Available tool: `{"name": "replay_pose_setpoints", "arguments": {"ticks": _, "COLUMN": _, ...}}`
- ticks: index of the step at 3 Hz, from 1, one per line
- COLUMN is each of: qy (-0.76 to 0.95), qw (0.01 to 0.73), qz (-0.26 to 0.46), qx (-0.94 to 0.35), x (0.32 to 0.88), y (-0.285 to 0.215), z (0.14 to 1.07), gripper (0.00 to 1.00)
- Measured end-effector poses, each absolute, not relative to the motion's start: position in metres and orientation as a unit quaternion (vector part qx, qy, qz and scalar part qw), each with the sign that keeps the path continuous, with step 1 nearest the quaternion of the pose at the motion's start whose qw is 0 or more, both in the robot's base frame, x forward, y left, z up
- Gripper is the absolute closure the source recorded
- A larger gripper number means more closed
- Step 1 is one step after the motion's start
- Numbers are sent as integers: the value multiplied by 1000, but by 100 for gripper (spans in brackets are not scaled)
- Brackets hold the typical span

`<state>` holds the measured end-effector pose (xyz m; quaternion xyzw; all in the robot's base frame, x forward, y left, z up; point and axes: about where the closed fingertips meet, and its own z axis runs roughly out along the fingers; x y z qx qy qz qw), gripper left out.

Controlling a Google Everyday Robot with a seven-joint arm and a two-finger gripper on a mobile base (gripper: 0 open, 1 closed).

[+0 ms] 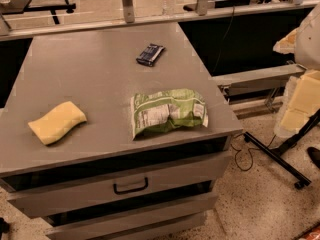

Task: Move rxbar blueberry near sponge

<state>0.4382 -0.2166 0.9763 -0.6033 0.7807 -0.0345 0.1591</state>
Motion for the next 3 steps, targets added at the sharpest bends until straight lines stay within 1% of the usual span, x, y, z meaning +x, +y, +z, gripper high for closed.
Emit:
{"name": "replay_pose_setpoints", "arguments": {"ticks": 1, "qy": 781, "qw": 160, "qz": -35, "qx": -603, "x": 438, "y": -216, "z": 977, "gripper": 0}}
{"name": "replay_pose_setpoints", "arguments": {"ticks": 3, "qy": 757, "qw": 195, "qz": -29, "qx": -623, "x": 520, "y": -197, "z": 986, "gripper": 0}}
